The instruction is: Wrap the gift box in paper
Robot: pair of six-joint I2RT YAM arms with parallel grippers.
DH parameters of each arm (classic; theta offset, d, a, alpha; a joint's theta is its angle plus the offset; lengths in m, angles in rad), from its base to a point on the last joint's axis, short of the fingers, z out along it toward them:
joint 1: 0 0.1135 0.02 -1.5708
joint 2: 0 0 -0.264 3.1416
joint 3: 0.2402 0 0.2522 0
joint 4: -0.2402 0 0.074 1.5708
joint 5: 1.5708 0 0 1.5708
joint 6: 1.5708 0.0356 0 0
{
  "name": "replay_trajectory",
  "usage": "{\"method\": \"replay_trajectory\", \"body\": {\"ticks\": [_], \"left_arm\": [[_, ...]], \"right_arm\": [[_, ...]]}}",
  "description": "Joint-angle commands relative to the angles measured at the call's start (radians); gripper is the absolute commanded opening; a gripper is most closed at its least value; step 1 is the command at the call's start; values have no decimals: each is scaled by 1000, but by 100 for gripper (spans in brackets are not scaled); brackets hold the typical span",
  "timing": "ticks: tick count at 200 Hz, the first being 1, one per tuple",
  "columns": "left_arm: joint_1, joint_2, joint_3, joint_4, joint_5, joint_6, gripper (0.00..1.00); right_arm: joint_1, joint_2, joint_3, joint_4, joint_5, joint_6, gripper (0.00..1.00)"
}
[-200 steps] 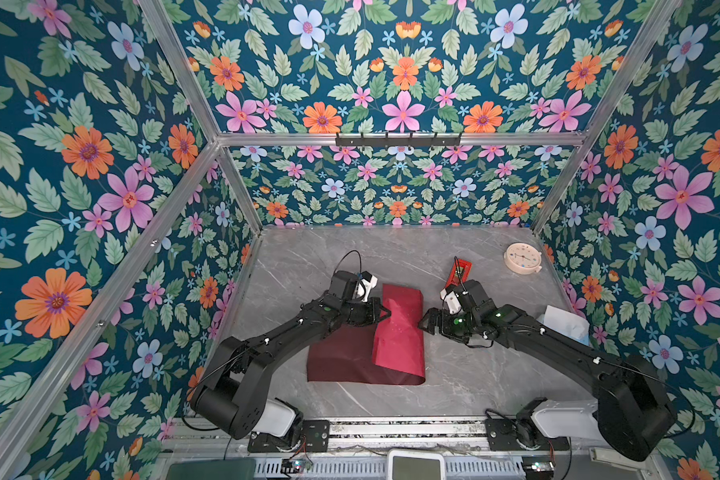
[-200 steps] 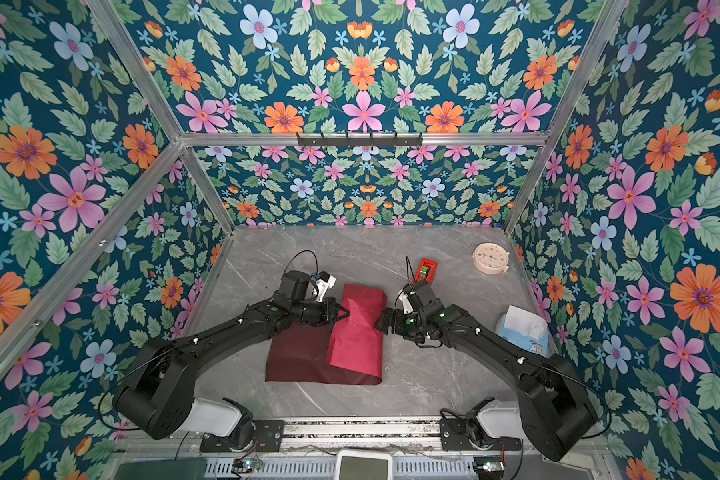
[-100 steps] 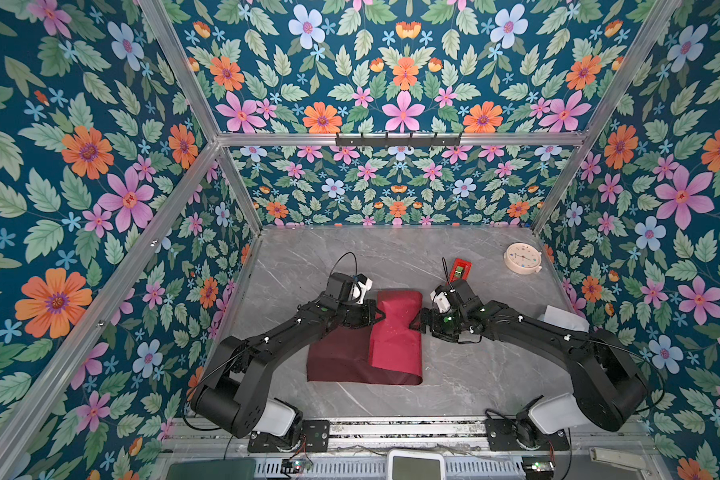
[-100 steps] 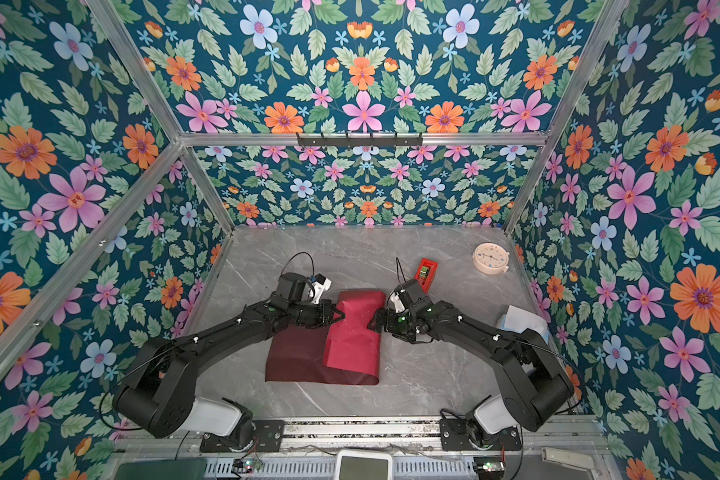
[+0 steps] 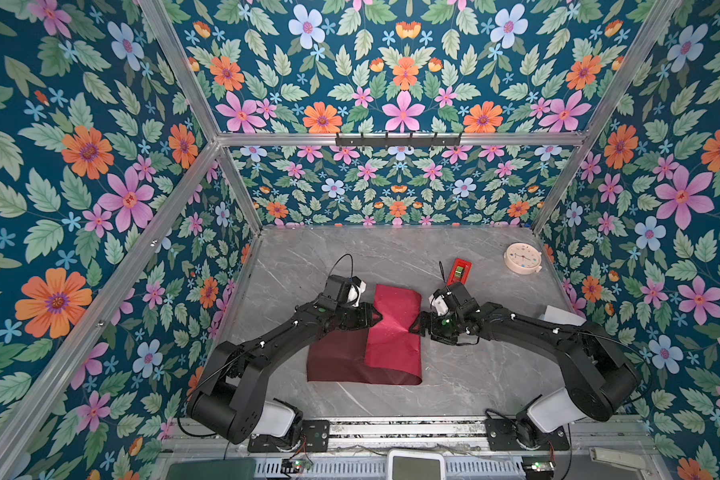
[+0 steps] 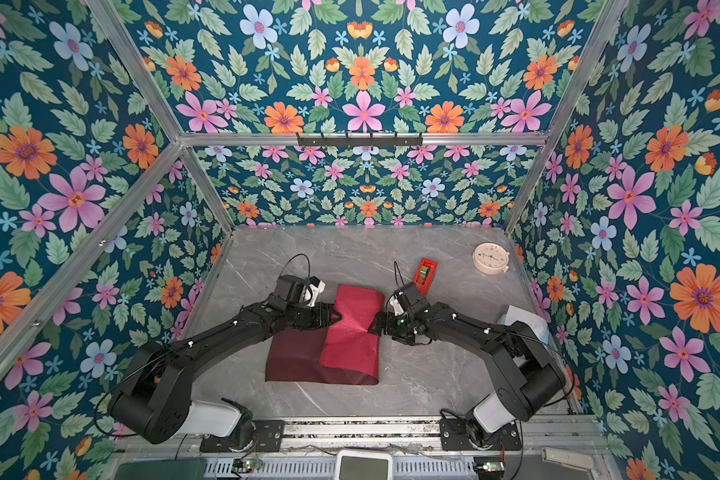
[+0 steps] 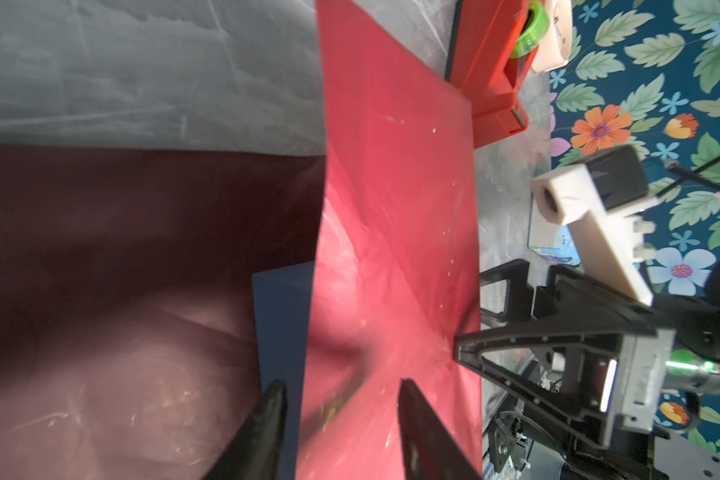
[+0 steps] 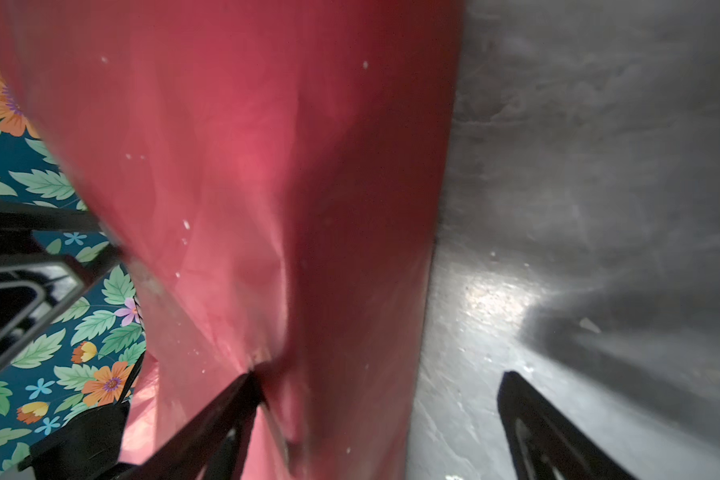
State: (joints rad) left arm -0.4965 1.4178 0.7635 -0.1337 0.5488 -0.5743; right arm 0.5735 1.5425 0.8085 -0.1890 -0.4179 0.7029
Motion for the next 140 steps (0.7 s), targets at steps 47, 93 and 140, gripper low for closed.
{"method": "replay_trajectory", "body": {"ticks": [47, 93, 140], "left_arm": [[-4, 66, -40, 50, 112, -50, 52], [-4, 55, -108, 19, 85, -38, 42], [-4, 53, -106, 37, 74, -45, 32]], "right_arm": [[1, 5, 41, -78, 35, -42, 91], [0, -3, 117, -102, -8, -56, 92], [1, 78, 162, -61, -69, -35, 79]]}}
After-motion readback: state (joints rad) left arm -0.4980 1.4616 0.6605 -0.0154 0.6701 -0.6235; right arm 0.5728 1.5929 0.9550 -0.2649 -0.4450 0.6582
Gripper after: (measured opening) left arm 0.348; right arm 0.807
